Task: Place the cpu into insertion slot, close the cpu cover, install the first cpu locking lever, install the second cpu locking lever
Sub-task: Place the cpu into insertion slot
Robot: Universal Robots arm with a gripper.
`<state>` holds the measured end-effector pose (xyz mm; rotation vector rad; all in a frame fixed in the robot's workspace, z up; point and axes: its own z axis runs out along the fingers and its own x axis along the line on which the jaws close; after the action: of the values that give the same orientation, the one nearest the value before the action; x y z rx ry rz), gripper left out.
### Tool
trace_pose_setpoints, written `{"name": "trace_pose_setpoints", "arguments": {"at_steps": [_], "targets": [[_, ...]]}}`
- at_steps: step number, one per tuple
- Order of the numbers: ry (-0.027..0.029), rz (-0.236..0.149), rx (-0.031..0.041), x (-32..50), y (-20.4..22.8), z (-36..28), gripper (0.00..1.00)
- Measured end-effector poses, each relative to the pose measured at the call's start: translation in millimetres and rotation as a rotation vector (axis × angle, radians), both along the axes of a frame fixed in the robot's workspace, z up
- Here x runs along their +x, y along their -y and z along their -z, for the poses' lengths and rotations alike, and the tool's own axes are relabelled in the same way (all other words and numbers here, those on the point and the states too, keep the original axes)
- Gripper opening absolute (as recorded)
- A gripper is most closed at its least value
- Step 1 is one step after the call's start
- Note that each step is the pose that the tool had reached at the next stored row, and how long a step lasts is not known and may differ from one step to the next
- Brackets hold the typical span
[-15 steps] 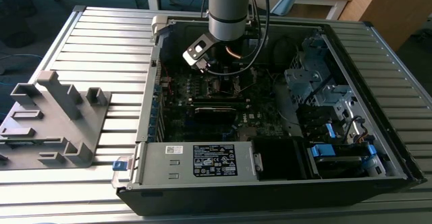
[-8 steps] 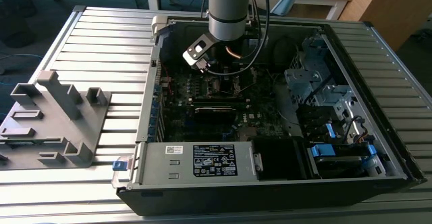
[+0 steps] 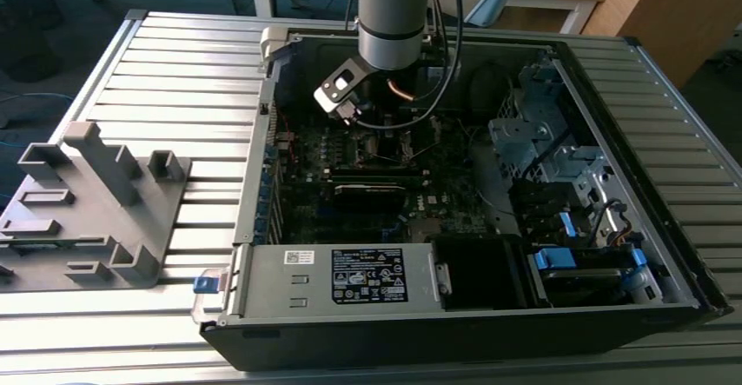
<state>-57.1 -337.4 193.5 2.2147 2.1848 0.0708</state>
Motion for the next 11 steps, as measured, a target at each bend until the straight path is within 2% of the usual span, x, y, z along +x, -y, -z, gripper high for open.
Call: {"name": "trace_pose_setpoints", "arguments": {"at_steps": [11], "targets": [[-0.0001, 0.0, -0.0002, 0.0, 0.0, 2.5, 0.54]]}}
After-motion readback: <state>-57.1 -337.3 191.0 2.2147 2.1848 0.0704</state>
